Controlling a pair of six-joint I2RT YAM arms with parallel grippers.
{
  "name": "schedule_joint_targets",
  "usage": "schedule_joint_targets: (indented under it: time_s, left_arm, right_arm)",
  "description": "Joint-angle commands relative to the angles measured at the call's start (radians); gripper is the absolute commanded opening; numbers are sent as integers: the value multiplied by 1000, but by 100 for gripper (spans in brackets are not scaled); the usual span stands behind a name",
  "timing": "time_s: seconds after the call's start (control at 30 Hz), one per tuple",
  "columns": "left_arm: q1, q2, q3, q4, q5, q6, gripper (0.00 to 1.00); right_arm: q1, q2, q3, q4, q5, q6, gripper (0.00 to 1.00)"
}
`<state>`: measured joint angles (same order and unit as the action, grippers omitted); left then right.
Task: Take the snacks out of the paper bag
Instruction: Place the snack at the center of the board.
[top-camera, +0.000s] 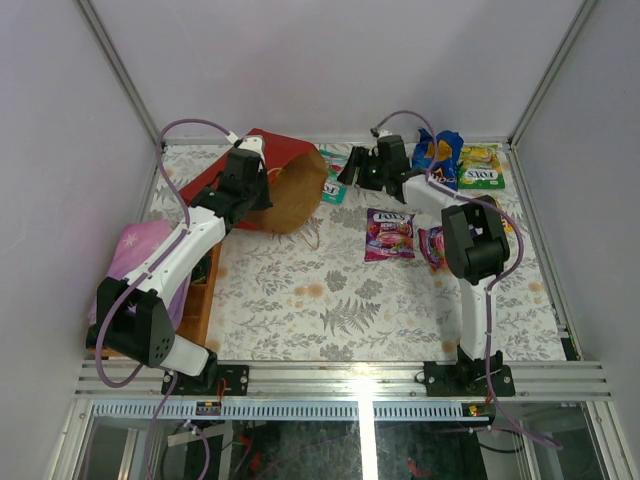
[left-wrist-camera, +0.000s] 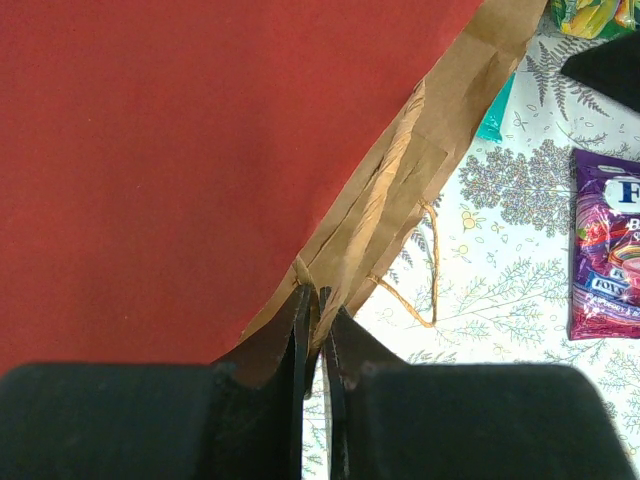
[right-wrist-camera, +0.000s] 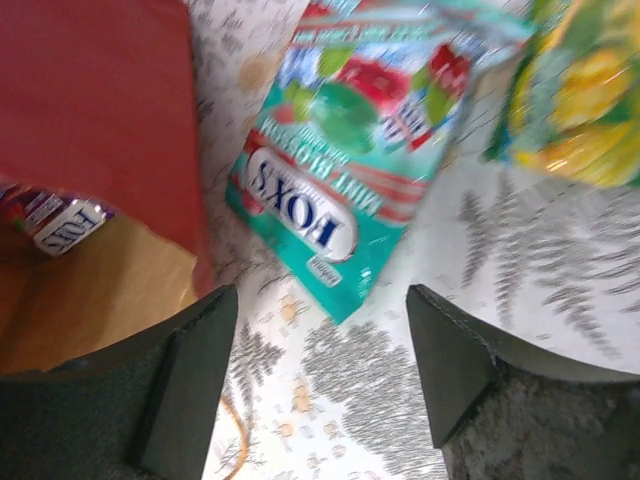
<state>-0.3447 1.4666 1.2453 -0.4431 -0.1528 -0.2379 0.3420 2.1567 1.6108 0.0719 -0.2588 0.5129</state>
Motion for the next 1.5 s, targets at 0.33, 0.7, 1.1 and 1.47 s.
schedule_joint_targets:
  time_s: [0.33, 0.7, 1.1, 1.47]
  left_arm:
    - [11, -11, 33, 3, 9, 9, 7]
    - [9, -39, 27, 1, 16, 9, 7]
    - [10, -64, 22, 1, 33, 5, 8]
    - [10, -76, 20, 3, 35, 4, 8]
  right_arm:
    - [85, 6, -182, 173, 129, 266, 64]
    - [86, 135, -89, 194, 146, 347, 61]
    - [82, 165, -62, 194, 115, 389, 18]
    - [8, 152, -48, 187, 67, 329, 0]
